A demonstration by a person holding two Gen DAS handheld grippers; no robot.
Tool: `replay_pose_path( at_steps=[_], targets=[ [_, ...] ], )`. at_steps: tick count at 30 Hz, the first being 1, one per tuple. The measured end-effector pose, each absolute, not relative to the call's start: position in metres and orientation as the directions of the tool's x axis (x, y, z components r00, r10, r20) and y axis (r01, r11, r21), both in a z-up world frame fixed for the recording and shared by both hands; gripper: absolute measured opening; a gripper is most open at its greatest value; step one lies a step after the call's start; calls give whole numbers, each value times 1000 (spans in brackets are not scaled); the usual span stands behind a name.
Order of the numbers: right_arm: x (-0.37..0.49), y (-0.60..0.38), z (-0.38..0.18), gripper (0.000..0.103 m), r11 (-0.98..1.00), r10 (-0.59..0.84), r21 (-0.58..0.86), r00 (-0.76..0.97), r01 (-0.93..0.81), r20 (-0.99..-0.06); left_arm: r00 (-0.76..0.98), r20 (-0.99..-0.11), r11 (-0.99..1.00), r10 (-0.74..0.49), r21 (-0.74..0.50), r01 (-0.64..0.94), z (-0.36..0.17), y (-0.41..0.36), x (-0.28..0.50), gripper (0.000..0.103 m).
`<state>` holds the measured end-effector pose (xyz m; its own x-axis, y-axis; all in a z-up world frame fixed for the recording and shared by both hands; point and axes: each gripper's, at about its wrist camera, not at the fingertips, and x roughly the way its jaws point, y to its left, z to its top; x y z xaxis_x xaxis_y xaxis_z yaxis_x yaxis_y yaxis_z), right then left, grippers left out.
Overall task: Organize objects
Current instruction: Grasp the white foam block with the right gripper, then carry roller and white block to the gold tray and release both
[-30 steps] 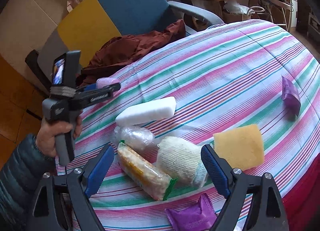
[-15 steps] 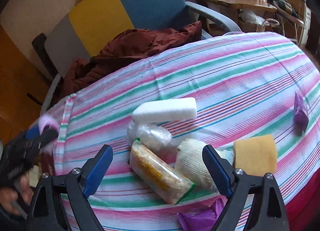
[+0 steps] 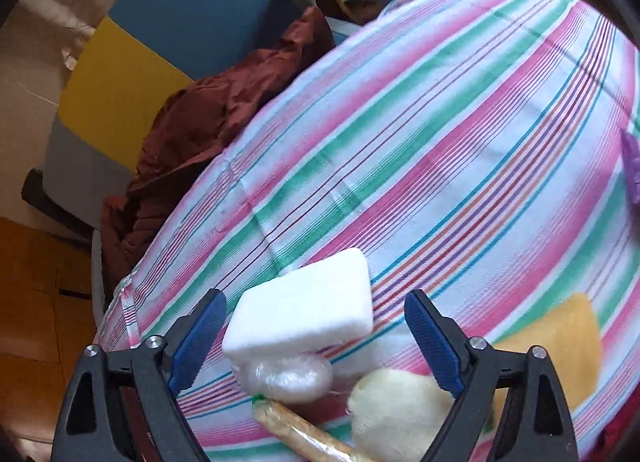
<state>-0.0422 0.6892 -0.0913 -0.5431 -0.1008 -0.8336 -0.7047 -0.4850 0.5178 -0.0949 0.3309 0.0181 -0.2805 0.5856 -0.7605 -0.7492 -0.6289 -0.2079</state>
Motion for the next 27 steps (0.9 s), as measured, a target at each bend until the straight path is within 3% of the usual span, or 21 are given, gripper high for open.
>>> replay_pose_path(
  at_steps=[1, 2, 6, 15, 27],
  targets=[
    [-46, 687, -94, 62, -488, -113, 519, -539, -702, -835, -285, -759, -635, 585, -210, -743, 19, 327, -95, 65],
    [-46, 682, -93, 42, -486, -95, 512, -539, -708, -837, -291, -755, -642, 587, -215, -736, 19, 322, -95, 65],
    [-42, 668, -82, 30, -505, -72, 538, -588, -675, -806, -302, -746, -656, 593, -230, -718, 23, 307, -93, 65],
    [-22, 633, -13, 27, -601, -49, 584, -703, -546, -709, -353, -727, -707, 589, -252, -660, 34, 260, -88, 65],
    [-58, 479, 24, 27, -741, -333, 639, -714, -205, -615, -557, -693, -871, 458, -226, -435, 59, 103, -100, 65]
  ],
)
